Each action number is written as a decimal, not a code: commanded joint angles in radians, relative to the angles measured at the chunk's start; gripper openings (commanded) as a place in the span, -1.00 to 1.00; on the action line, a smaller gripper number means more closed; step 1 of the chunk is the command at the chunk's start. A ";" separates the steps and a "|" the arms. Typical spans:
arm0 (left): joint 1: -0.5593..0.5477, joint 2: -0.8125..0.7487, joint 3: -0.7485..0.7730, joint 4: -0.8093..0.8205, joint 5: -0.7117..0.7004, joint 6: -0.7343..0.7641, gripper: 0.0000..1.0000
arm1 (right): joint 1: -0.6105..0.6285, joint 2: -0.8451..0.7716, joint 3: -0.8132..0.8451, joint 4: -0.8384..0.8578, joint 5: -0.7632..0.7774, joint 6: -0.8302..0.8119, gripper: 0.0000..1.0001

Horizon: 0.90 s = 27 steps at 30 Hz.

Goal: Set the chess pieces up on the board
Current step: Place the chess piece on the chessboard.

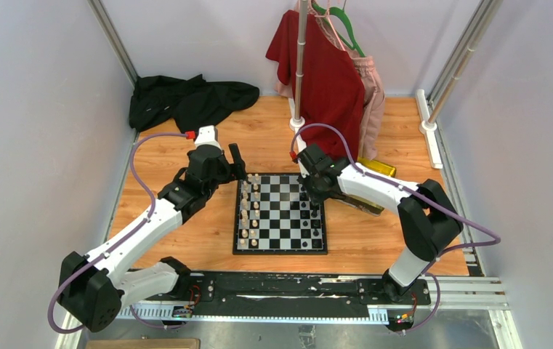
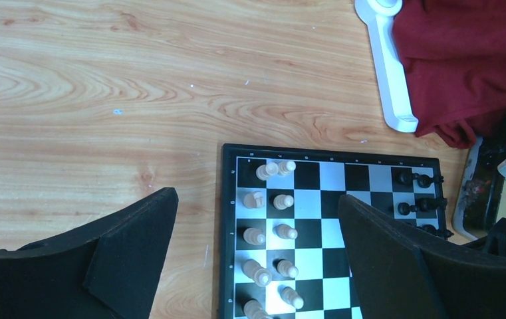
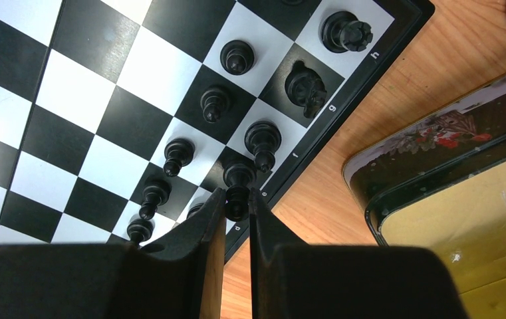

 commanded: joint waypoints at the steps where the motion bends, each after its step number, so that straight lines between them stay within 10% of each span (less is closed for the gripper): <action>1: 0.008 0.007 -0.001 0.030 -0.001 0.017 0.94 | -0.015 0.023 -0.014 0.002 0.001 -0.012 -0.84; 27: 0.010 0.006 0.006 0.021 -0.006 0.017 1.00 | -0.015 0.008 0.005 -0.017 -0.022 -0.015 -0.22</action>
